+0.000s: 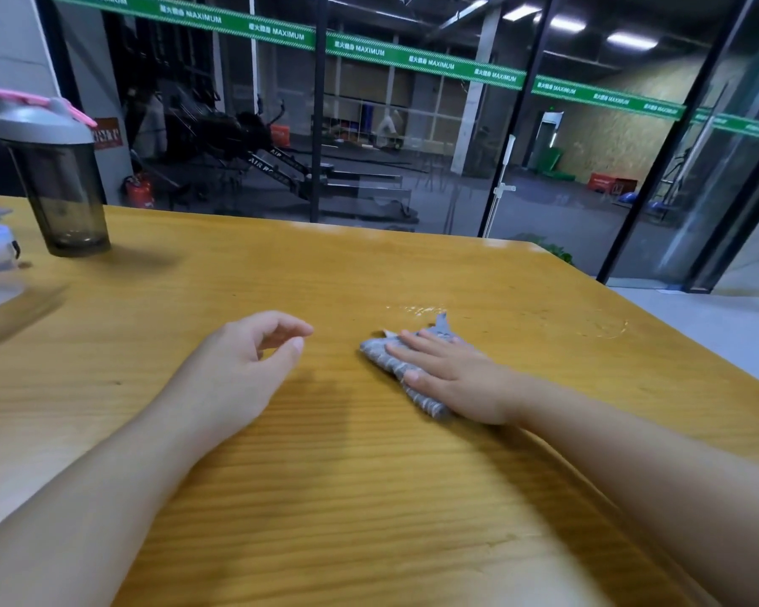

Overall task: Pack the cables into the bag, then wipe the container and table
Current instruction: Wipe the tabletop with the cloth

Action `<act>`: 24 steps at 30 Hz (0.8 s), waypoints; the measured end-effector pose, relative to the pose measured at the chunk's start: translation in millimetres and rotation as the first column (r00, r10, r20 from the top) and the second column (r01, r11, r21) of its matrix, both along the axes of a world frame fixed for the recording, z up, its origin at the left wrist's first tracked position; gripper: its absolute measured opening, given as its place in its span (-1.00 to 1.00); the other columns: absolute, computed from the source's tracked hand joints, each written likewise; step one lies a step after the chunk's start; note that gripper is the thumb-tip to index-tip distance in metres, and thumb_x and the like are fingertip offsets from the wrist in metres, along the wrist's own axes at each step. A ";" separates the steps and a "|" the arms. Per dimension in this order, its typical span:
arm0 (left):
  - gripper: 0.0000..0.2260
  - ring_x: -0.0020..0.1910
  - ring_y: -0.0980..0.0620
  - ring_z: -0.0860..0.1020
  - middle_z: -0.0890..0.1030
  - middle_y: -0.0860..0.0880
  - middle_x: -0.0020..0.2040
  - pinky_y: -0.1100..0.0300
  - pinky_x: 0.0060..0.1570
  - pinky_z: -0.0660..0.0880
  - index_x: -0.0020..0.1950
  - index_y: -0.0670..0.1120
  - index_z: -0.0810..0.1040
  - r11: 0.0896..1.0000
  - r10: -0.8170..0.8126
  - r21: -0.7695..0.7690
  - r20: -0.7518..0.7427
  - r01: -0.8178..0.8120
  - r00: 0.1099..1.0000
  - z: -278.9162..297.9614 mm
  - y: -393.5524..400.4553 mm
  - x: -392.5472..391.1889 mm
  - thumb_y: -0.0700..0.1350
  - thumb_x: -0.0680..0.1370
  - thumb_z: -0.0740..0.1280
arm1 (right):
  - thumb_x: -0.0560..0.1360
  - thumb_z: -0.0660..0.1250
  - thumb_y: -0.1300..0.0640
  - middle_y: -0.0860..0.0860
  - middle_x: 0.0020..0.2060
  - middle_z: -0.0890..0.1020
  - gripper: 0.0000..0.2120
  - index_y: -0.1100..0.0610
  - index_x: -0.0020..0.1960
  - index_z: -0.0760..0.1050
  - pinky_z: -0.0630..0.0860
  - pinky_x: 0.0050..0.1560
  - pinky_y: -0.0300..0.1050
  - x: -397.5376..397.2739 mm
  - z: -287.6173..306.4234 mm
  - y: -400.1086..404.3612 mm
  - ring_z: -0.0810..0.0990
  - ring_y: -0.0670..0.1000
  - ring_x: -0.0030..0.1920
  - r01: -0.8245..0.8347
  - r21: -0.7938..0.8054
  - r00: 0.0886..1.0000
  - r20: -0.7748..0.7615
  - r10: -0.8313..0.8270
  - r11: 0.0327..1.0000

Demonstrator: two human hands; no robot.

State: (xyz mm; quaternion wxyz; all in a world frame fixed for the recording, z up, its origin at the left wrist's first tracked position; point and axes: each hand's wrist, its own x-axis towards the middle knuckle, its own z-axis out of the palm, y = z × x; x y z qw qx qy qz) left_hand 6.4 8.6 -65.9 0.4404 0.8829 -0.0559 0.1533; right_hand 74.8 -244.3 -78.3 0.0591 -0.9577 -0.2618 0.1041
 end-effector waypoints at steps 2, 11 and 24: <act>-0.87 -0.03 0.04 0.56 0.59 0.23 -0.06 0.27 -0.01 0.43 -0.01 0.15 0.57 1.000 -0.002 0.003 -0.007 0.002 1.000 -0.1 0.1 -1.1 -0.05 0.55 0.26 | 0.63 -0.16 -0.18 -0.17 0.54 -0.13 -0.54 -0.26 0.51 -0.12 -0.25 0.48 -0.02 13.3 -1.3 -12.0 -0.22 -0.10 0.53 0.124 -0.029 0.992 0.024 -0.123 0.992; -0.87 -0.02 0.32 0.51 0.59 0.25 -0.06 0.37 -0.03 0.41 -0.02 0.18 0.56 1.000 -0.006 0.018 -0.004 0.006 1.000 0.9 -0.5 1.2 -0.03 0.54 0.25 | 0.62 -0.22 -0.14 -0.04 0.56 -0.01 -0.51 -0.15 0.54 -0.08 -0.10 0.48 0.20 106.3 -6.4 -48.2 -0.07 0.10 0.54 0.574 -0.028 0.816 0.102 -0.569 0.818; -0.89 -0.10 0.32 0.44 0.56 0.15 0.05 0.40 -0.17 0.33 -0.01 0.21 0.53 0.994 0.049 0.096 -0.034 -0.045 0.998 1.2 8.4 10.3 0.01 0.55 0.24 | 0.62 -0.22 -0.19 -0.06 0.56 -0.07 -0.52 -0.21 0.53 -0.09 -0.15 0.49 0.17 105.0 -7.0 39.5 -0.14 0.07 0.55 0.345 -0.012 0.936 0.079 -0.343 0.938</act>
